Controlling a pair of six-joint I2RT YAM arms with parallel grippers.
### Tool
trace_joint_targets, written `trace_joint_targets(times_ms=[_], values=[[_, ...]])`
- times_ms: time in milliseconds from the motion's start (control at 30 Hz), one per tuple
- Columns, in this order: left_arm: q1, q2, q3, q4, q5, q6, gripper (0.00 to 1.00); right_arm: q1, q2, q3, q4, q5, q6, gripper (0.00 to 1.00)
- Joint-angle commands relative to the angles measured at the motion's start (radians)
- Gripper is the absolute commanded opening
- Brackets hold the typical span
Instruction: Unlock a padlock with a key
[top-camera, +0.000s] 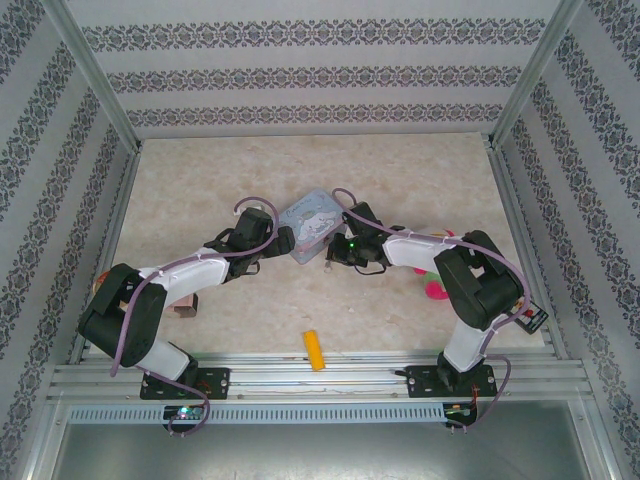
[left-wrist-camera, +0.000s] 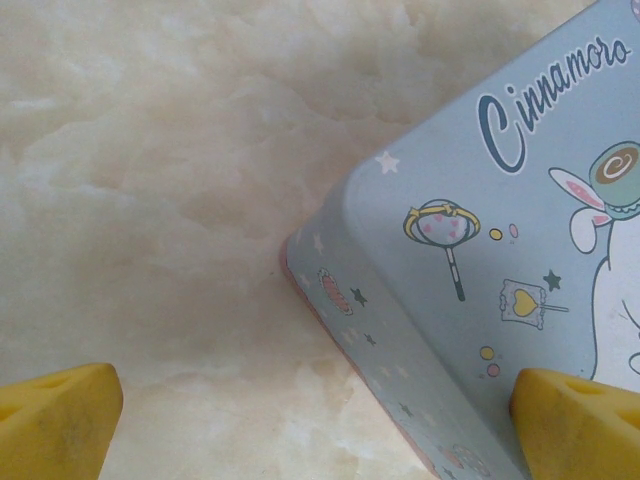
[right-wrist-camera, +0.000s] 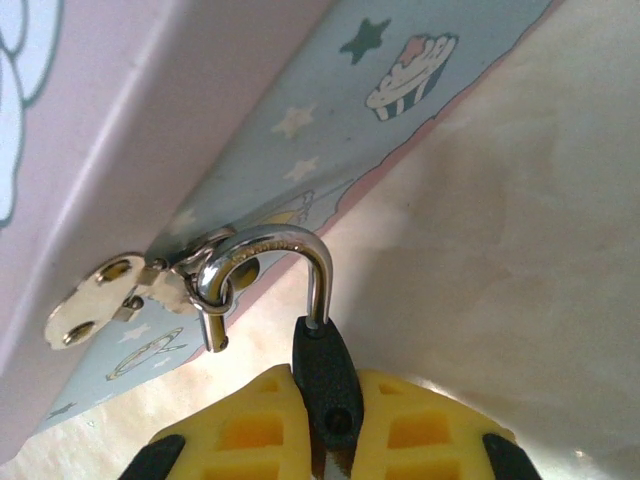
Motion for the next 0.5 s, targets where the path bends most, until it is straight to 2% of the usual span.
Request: trace_joint_targets(times_ms=[0, 467], values=[[-0.012, 0.007, -0.013, -0.02, 0.008, -0.014, 0.99, -0.015, -0.039, -0.017, 0.065, -0.031, 0.02, 0.0], [-0.012, 0.005, -0.003, -0.031, 0.003, -0.002, 0.99, -0.03, -0.028, -0.037, 0.156, -0.079, 0.051, 0.0]])
